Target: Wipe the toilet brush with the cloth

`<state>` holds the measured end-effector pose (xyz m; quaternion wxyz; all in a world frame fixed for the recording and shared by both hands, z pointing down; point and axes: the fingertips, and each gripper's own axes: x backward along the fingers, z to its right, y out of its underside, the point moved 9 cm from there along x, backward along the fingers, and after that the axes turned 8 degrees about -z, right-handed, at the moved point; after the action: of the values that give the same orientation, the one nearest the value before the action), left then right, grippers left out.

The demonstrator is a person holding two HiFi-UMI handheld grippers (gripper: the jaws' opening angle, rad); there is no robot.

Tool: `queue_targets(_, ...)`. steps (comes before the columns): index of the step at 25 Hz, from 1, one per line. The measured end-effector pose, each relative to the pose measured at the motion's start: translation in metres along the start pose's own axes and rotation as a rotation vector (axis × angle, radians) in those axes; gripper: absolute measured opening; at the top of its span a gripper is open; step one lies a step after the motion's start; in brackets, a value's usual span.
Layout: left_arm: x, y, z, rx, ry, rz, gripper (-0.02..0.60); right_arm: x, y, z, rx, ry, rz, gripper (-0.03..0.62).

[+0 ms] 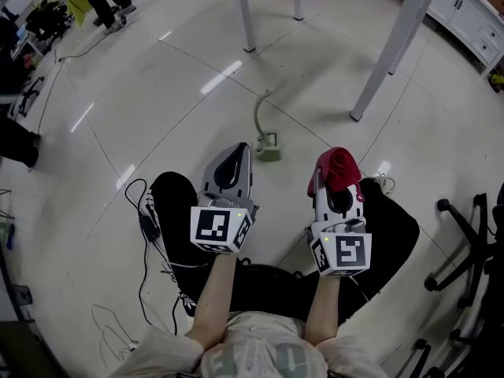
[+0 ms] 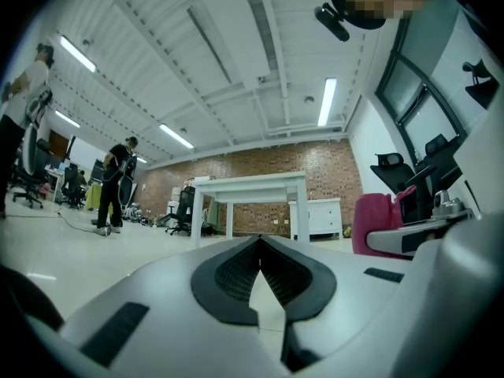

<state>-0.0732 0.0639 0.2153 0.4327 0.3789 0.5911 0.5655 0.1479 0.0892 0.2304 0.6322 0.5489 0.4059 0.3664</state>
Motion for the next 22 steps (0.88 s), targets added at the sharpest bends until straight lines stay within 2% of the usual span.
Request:
queue_targets(3, -0.010, 0.006, -0.005, -0.006, -0.017, -0.005, 0.005, -0.017, 0.003, 0.004, 0.035, -0.031, -0.019, 0.032)
queue_targets(5, -0.008, 0.013, -0.011, 0.004, -0.041, -0.017, 0.005, -0.025, 0.005, -0.001, 0.020, -0.065, -0.018, 0.032)
queue_targets(9, 0.003, 0.034, -0.031, 0.116, -0.096, -0.023, 0.005, -0.032, 0.024, -0.020, -0.024, -0.108, -0.060, 0.032)
queue_targets(13, 0.004, 0.045, -0.032, 0.138, -0.087, -0.041, 0.005, -0.030, 0.025, -0.023, -0.018, -0.110, -0.065, 0.032)
queue_targets(16, 0.004, 0.030, -0.030, 0.128, -0.069, -0.003, 0.005, -0.028, -0.017, -0.014, 0.018, -0.119, 0.027, 0.032)
queue_targets(19, 0.002, -0.011, -0.038, 0.085, -0.062, 0.102, 0.005, -0.036, -0.078, -0.007, 0.089, -0.122, 0.136, 0.032)
queue_targets(22, -0.011, -0.040, -0.047, 0.029, -0.052, 0.168, 0.005, -0.054, -0.107, -0.004, 0.083, -0.146, 0.206, 0.032)
